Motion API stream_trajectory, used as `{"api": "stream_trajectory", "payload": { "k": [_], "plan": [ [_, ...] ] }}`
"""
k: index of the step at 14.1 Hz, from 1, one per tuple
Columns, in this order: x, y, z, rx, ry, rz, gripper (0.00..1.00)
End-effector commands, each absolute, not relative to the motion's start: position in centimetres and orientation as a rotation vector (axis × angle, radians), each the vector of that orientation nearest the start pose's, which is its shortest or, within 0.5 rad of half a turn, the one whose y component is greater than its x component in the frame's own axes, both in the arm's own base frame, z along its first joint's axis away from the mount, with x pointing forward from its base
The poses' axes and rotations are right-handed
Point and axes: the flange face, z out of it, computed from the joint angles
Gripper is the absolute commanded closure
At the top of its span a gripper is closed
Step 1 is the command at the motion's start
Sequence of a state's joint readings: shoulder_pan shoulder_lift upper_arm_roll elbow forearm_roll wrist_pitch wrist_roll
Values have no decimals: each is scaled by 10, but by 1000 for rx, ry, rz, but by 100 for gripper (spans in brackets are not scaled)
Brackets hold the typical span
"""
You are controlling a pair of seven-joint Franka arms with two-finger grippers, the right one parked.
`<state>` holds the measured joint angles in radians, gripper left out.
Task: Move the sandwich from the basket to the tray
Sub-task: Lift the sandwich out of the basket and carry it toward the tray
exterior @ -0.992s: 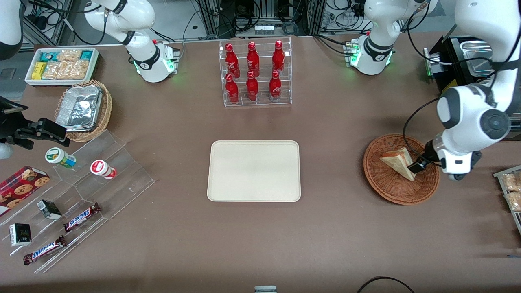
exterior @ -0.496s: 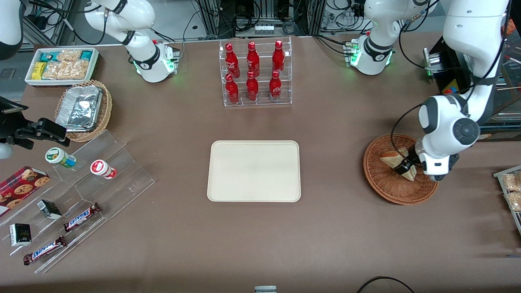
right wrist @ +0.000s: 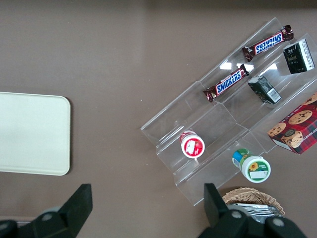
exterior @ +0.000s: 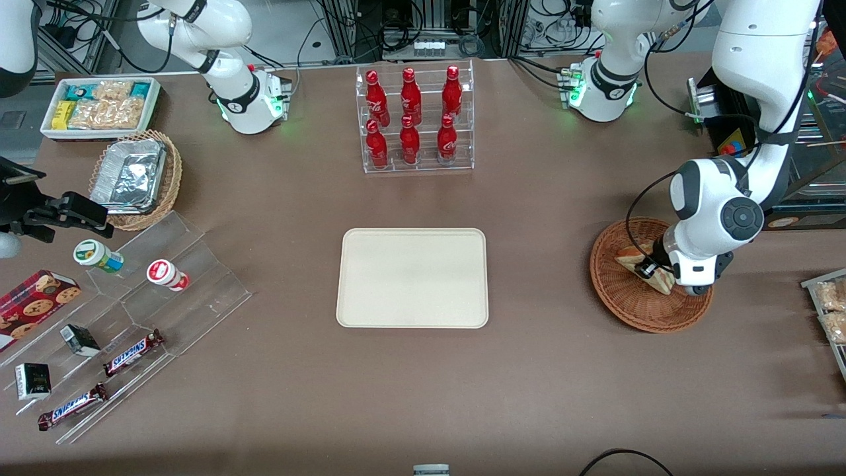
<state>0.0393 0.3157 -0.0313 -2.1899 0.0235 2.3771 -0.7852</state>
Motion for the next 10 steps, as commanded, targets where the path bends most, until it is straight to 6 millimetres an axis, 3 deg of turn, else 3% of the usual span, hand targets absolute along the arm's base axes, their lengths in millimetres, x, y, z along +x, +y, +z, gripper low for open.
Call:
{"api": "stream_trajectory", "payload": {
  "k": [1, 2, 4, 6, 9, 10],
  "plan": [
    [546, -10, 271, -2866, -1114, 180, 76],
    [550, -27, 281, -2879, -1062, 183, 76],
    [557, -79, 299, -2909, -919, 192, 76],
    [566, -114, 318, -2934, -851, 175, 76],
    [574, -184, 327, -2992, -721, 125, 76],
    [580, -206, 328, -3017, -649, 104, 80]
  ]
}}
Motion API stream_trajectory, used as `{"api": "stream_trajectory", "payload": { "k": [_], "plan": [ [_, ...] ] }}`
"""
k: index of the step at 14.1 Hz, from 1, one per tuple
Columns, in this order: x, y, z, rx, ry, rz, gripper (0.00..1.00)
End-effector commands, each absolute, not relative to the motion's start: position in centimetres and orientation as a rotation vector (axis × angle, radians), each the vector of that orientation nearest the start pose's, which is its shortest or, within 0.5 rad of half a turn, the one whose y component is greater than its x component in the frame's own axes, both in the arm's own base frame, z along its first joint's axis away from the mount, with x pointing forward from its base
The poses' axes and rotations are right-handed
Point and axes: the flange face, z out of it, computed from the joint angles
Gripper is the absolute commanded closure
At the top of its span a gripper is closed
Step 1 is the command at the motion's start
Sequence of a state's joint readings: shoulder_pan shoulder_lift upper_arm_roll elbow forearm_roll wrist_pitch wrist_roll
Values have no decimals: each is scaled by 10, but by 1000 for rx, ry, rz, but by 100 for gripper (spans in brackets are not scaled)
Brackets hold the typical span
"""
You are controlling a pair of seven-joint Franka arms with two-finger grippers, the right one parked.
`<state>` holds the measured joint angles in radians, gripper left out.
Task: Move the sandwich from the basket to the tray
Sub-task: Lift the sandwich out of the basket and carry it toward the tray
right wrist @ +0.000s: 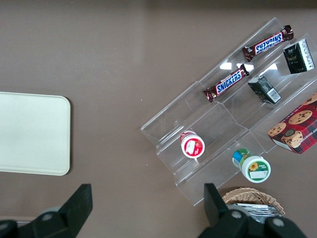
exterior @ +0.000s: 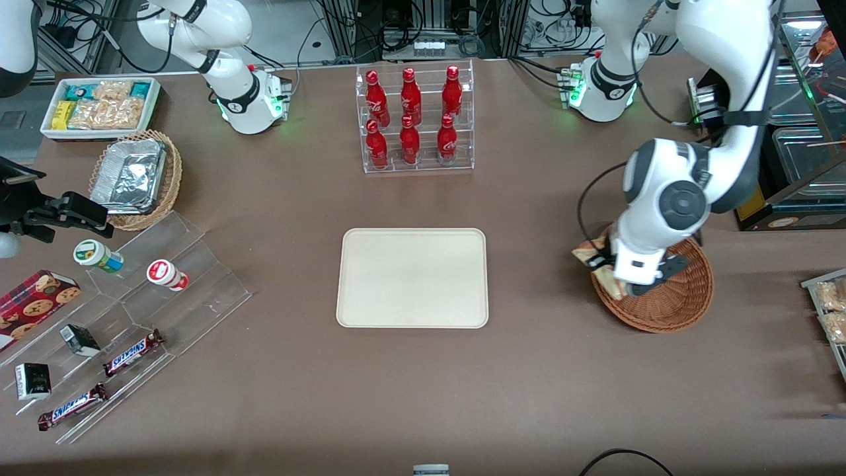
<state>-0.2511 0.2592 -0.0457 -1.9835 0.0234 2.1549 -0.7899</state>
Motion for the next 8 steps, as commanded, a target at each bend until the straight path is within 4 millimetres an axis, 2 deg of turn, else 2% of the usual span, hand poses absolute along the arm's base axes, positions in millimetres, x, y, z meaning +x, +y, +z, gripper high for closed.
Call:
{"api": "stream_trajectory", "payload": {
  "k": [1, 3, 5, 8],
  "plan": [
    [585, -234, 327, -3040, -590, 86, 80],
    [585, -301, 321, -3079, -471, 52, 80],
    [579, -358, 311, -3118, -361, 45, 79],
    [560, -406, 294, -3150, -244, 33, 78]
  ]
}}
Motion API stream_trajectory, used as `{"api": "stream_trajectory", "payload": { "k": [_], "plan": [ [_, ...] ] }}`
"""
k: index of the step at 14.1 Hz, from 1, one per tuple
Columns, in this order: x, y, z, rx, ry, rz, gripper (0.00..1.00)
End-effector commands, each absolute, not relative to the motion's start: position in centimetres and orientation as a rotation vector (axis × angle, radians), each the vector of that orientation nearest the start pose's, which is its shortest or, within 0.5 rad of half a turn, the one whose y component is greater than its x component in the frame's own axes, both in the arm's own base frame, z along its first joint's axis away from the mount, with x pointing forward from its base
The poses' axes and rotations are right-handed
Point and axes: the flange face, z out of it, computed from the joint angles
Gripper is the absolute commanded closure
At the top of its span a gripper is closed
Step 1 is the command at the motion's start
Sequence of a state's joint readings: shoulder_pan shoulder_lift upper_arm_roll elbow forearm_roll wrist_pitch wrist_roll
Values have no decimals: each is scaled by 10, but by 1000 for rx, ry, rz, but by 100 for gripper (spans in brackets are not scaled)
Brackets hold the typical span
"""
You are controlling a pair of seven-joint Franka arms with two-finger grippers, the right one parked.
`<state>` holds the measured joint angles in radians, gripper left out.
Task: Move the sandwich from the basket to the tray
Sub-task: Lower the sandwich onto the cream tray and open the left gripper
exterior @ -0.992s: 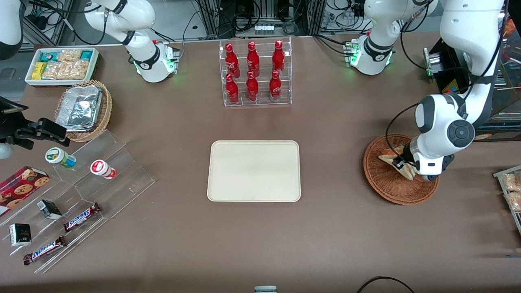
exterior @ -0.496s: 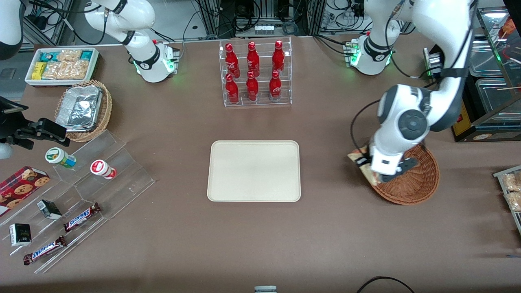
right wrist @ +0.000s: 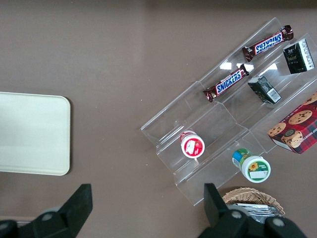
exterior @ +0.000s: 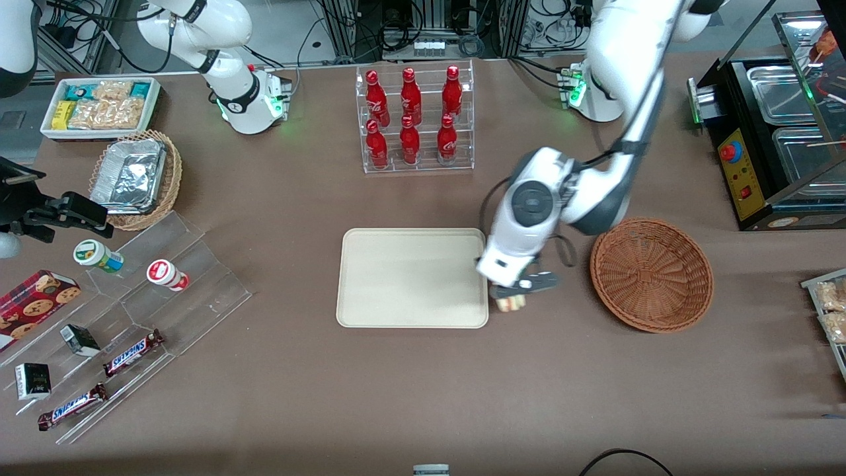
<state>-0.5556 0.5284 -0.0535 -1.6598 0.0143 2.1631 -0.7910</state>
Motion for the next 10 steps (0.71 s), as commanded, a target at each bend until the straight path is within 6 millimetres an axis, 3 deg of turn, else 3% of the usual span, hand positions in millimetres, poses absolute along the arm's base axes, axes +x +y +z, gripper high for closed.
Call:
{"api": "stream_trajectory", "payload": {
  "k": [1, 3, 5, 8, 10],
  "plan": [
    [554, -418, 288, -3175, -219, 13, 78],
    [540, -444, 274, -3213, -151, 3, 77],
    [530, -455, 263, -3225, -48, 24, 72],
    [526, -455, 254, -3212, 74, 54, 74],
    [526, -455, 234, -3201, 104, 79, 74]
  ]
}}
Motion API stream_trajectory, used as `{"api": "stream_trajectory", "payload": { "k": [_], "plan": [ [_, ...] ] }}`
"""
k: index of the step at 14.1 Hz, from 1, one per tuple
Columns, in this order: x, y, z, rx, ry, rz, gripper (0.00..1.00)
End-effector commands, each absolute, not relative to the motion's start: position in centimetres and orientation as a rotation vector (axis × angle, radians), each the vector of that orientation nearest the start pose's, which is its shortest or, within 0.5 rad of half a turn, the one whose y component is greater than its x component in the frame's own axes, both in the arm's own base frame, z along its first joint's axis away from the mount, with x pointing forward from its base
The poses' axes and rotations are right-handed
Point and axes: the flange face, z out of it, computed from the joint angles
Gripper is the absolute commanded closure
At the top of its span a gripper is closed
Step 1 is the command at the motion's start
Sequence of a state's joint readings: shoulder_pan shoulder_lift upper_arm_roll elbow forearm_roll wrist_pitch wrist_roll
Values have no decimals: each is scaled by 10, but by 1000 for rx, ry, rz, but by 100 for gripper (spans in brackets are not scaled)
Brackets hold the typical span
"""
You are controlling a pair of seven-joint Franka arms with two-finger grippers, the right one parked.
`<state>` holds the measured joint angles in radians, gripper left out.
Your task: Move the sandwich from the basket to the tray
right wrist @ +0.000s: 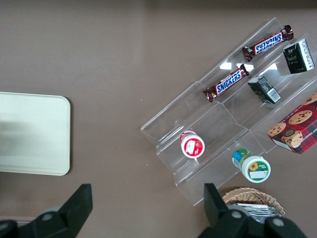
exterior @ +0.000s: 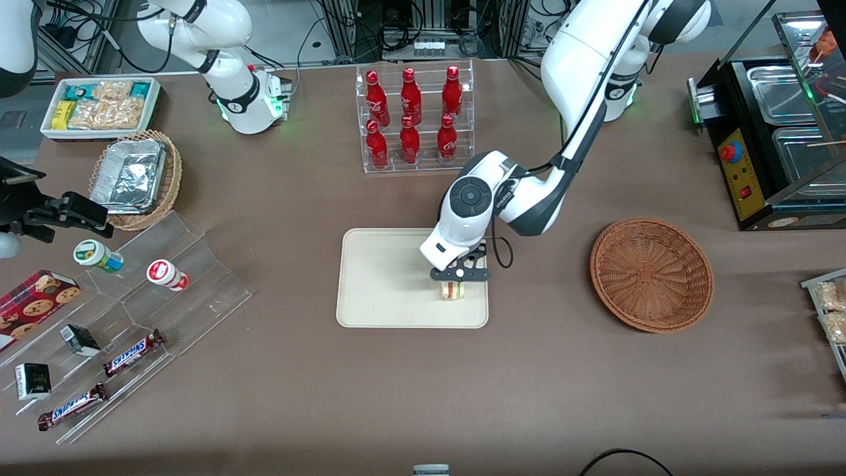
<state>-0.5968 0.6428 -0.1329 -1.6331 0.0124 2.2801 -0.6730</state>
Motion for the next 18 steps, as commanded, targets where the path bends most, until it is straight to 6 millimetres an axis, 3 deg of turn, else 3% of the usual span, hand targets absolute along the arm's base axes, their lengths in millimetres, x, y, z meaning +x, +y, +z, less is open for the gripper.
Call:
{"api": "stream_trajectory", "payload": {
  "k": [1, 3, 4, 7, 9, 11, 12, 15, 18],
  "plan": [
    [524, -454, 221, -3192, 105, 102, 74],
    [524, -452, 216, -3184, 111, 107, 72],
    [524, -452, 216, -3184, 111, 107, 66],
    [526, -452, 217, -3185, 113, 102, 31],
    [528, -450, 224, -3193, 103, 94, 0],
    [533, -444, 260, -3207, 61, 52, 0],
    [537, -430, 286, -3195, 34, 55, 0],
    [556, -363, 353, -3138, -88, 145, 0],
    [564, -320, 402, -3117, -168, 121, 0]
  ]
}}
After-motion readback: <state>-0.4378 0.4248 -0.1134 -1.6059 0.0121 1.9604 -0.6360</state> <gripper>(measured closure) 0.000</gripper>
